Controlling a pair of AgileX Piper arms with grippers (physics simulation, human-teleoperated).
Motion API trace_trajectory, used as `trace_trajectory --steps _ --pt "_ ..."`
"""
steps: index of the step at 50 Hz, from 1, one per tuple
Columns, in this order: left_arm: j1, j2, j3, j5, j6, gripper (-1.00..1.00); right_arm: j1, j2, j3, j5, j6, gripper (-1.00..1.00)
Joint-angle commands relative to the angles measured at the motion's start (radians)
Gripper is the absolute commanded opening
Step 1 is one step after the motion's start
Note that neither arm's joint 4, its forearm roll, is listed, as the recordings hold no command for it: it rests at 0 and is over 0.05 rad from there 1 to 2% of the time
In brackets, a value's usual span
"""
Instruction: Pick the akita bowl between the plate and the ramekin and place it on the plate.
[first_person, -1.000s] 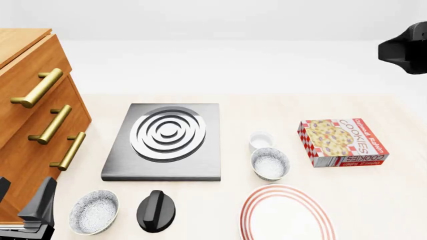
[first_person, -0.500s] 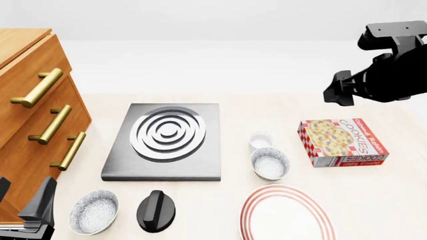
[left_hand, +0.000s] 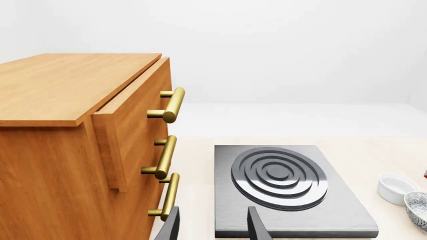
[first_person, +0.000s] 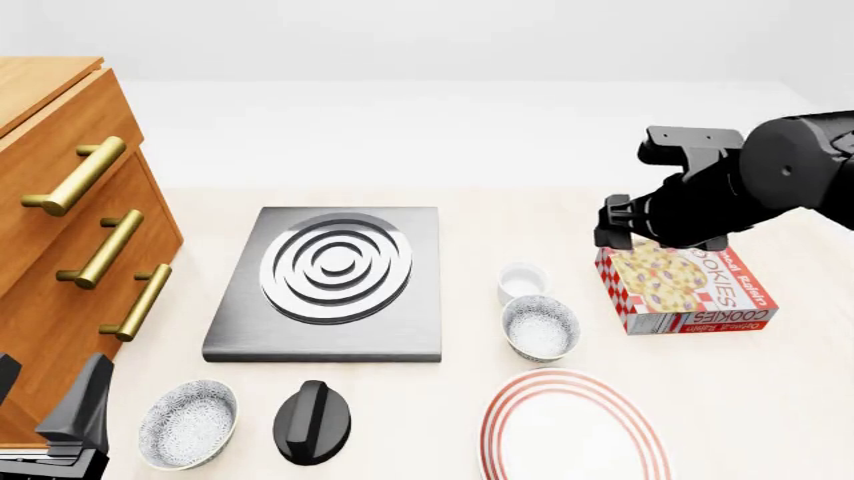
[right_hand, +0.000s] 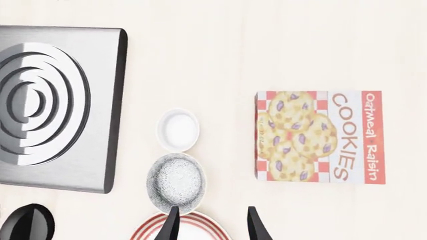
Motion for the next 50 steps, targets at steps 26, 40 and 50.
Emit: trace_trajectory --steps 26,40,50 --pt "0.0 0.0 0.0 0.0 0.0 1.0 -0.002 0.162 0.226 -0.281 0.105 1.0" --pt "0.0 0.0 0.0 0.0 0.0 1.0 0.011 0.218 0.268 -0.341 0.083 1.0" --pt "0.0 0.0 0.0 0.0 0.0 1.0 0.037 0.245 0.278 -0.364 0.092 1.0"
